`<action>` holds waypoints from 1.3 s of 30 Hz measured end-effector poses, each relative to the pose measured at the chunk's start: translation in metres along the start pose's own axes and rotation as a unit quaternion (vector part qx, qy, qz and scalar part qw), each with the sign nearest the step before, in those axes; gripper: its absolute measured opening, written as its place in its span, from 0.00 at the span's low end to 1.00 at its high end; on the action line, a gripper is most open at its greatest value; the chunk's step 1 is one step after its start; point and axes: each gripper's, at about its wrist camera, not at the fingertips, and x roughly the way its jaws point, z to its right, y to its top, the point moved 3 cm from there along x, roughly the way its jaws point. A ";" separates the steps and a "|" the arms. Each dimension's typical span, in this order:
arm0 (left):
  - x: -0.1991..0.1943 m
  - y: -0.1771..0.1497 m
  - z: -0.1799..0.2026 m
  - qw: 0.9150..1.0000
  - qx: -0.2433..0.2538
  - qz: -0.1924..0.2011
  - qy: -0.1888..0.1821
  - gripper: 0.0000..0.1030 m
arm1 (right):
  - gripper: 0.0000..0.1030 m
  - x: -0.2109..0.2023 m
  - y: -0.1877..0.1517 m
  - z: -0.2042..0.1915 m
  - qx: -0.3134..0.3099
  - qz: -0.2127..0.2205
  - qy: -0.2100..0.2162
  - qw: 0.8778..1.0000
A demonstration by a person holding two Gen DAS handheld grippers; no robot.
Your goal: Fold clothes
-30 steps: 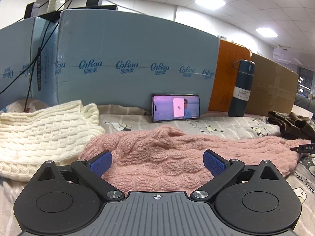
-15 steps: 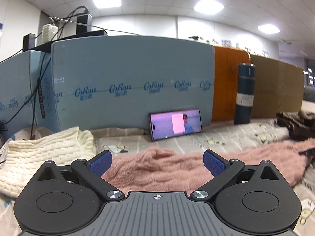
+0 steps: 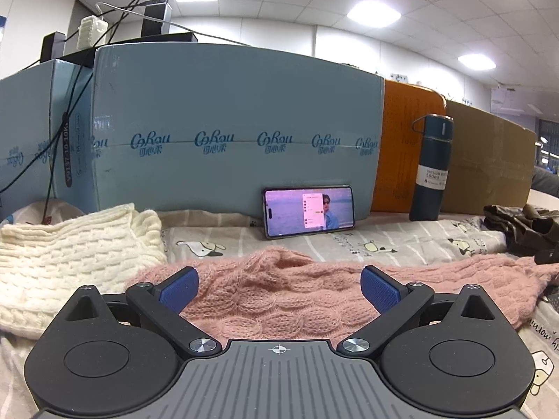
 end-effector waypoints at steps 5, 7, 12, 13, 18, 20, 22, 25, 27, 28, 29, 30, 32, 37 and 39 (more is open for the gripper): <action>0.001 -0.002 0.002 1.000 0.006 -0.003 -0.004 0.98 | 1.00 -0.001 0.002 0.011 0.056 -0.021 0.035 0.998; 0.002 -0.003 0.003 1.000 0.007 -0.005 -0.004 0.98 | 1.00 -0.001 0.001 0.012 0.063 -0.025 0.034 0.997; 0.003 -0.003 0.002 1.000 0.008 -0.007 -0.003 0.98 | 1.00 0.007 -0.002 0.010 0.062 -0.040 0.032 0.997; 0.002 -0.003 0.002 1.000 0.008 -0.006 -0.003 0.98 | 1.00 0.008 -0.001 0.010 0.060 -0.040 0.032 0.997; 0.002 -0.004 0.002 1.000 0.006 -0.007 -0.005 0.98 | 1.00 0.015 0.001 0.009 0.074 -0.033 0.051 0.995; 0.002 -0.004 0.002 1.000 0.006 -0.008 -0.006 0.98 | 1.00 0.017 0.002 0.008 0.081 -0.032 0.064 0.994; 0.002 -0.004 0.002 1.000 0.006 -0.008 -0.006 0.98 | 1.00 0.020 0.002 0.006 0.084 -0.035 0.081 0.993; 0.002 -0.004 0.002 1.000 0.006 -0.009 -0.006 0.98 | 1.00 0.023 0.002 0.002 0.084 -0.042 0.105 0.990; 0.002 -0.005 0.002 1.000 0.005 -0.010 -0.007 0.98 | 0.96 0.023 0.003 -0.005 0.067 -0.040 0.103 0.992; 0.003 -0.005 0.002 1.000 0.005 -0.010 -0.007 0.98 | 0.94 0.022 0.002 -0.007 0.060 -0.040 0.104 0.992; 0.003 -0.005 0.002 1.000 0.005 -0.010 -0.008 0.98 | 0.88 0.022 0.002 -0.009 0.056 -0.040 0.106 0.992; 0.003 -0.005 0.002 1.000 0.005 -0.010 -0.008 0.98 | 0.79 0.021 0.001 -0.010 0.051 -0.039 0.108 0.992; 0.003 -0.005 0.003 1.000 0.005 -0.011 -0.008 0.98 | 0.67 0.021 0.000 -0.012 0.044 -0.038 0.104 0.993; 0.004 -0.006 0.002 1.000 0.003 -0.013 -0.009 0.98 | 0.41 0.021 -0.001 -0.010 0.051 -0.037 0.108 0.992; 0.005 -0.006 0.001 1.000 0.002 -0.014 -0.009 0.98 | 0.35 0.020 -0.001 -0.008 0.057 -0.037 0.115 0.991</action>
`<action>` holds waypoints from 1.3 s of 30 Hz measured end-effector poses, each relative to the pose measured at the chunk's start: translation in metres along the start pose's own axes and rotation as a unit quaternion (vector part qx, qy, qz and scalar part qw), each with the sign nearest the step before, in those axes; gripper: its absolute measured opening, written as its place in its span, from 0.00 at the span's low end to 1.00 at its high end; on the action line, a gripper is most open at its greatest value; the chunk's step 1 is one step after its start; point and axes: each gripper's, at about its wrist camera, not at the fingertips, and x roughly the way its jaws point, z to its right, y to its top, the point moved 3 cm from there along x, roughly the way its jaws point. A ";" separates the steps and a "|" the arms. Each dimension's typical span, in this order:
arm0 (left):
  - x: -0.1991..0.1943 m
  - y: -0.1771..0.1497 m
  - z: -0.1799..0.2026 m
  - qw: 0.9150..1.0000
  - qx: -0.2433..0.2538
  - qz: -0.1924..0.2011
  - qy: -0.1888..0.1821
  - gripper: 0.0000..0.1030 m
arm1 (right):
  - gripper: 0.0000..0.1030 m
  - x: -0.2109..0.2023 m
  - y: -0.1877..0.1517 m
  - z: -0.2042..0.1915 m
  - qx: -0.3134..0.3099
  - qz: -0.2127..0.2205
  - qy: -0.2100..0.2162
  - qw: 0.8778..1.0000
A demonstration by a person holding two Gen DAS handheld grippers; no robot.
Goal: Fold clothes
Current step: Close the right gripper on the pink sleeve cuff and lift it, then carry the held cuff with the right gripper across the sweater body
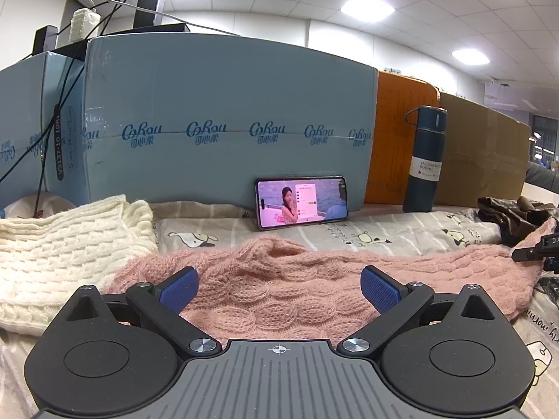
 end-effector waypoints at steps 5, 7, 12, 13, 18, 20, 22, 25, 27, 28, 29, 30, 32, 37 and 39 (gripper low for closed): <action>0.000 0.000 0.000 1.000 0.000 0.000 0.000 0.98 | 0.30 -0.005 0.002 0.001 0.007 0.011 0.018 1.000; 0.000 0.000 0.000 1.000 -0.001 -0.001 0.000 0.98 | 0.29 -0.009 0.004 0.001 0.011 0.022 0.029 0.999; 0.000 0.000 -0.001 1.000 -0.002 -0.001 -0.001 0.98 | 0.27 -0.018 0.007 0.002 0.017 0.048 0.049 0.997; 0.000 0.000 -0.001 1.000 -0.002 -0.001 -0.001 0.98 | 0.27 -0.019 0.007 0.002 0.018 0.052 0.053 0.997; 0.001 0.000 -0.002 1.000 -0.004 -0.003 -0.002 0.98 | 0.25 -0.021 0.009 0.003 0.023 0.061 0.052 0.997; 0.000 0.000 -0.003 1.000 -0.006 -0.002 -0.002 0.98 | 0.24 -0.022 0.010 0.004 0.025 0.064 0.049 0.996; 0.000 0.000 -0.003 1.000 -0.007 -0.002 -0.003 0.98 | 0.24 -0.022 0.011 0.005 0.027 0.068 0.049 0.996; -0.001 0.000 -0.003 1.000 -0.009 0.002 -0.003 0.98 | 0.22 -0.022 0.011 0.006 0.028 0.075 0.046 0.996; -0.002 0.000 -0.004 1.000 -0.010 0.005 -0.004 0.98 | 0.22 -0.022 0.012 0.008 0.031 0.077 0.041 0.996; -0.002 0.001 -0.004 1.000 -0.011 0.007 -0.005 0.98 | 0.21 -0.022 0.012 0.008 0.032 0.078 0.039 0.996; -0.003 0.001 -0.004 1.000 -0.012 0.009 -0.006 0.98 | 0.21 -0.022 0.012 0.009 0.033 0.080 0.037 0.996; -0.003 0.001 -0.004 1.000 -0.013 0.012 -0.007 0.98 | 0.21 -0.023 0.012 0.010 0.034 0.081 0.033 0.996; -0.005 0.002 -0.005 1.000 -0.015 0.018 -0.011 0.98 | 0.20 -0.023 0.012 0.012 0.036 0.084 0.026 0.995; -0.005 0.002 -0.004 0.999 -0.016 0.022 -0.017 0.98 | 0.19 -0.022 0.013 0.020 0.048 0.090 -0.003 0.995; -0.005 0.002 -0.005 0.999 -0.017 0.022 -0.017 0.98 | 0.19 -0.022 0.013 0.023 0.053 0.091 -0.019 0.994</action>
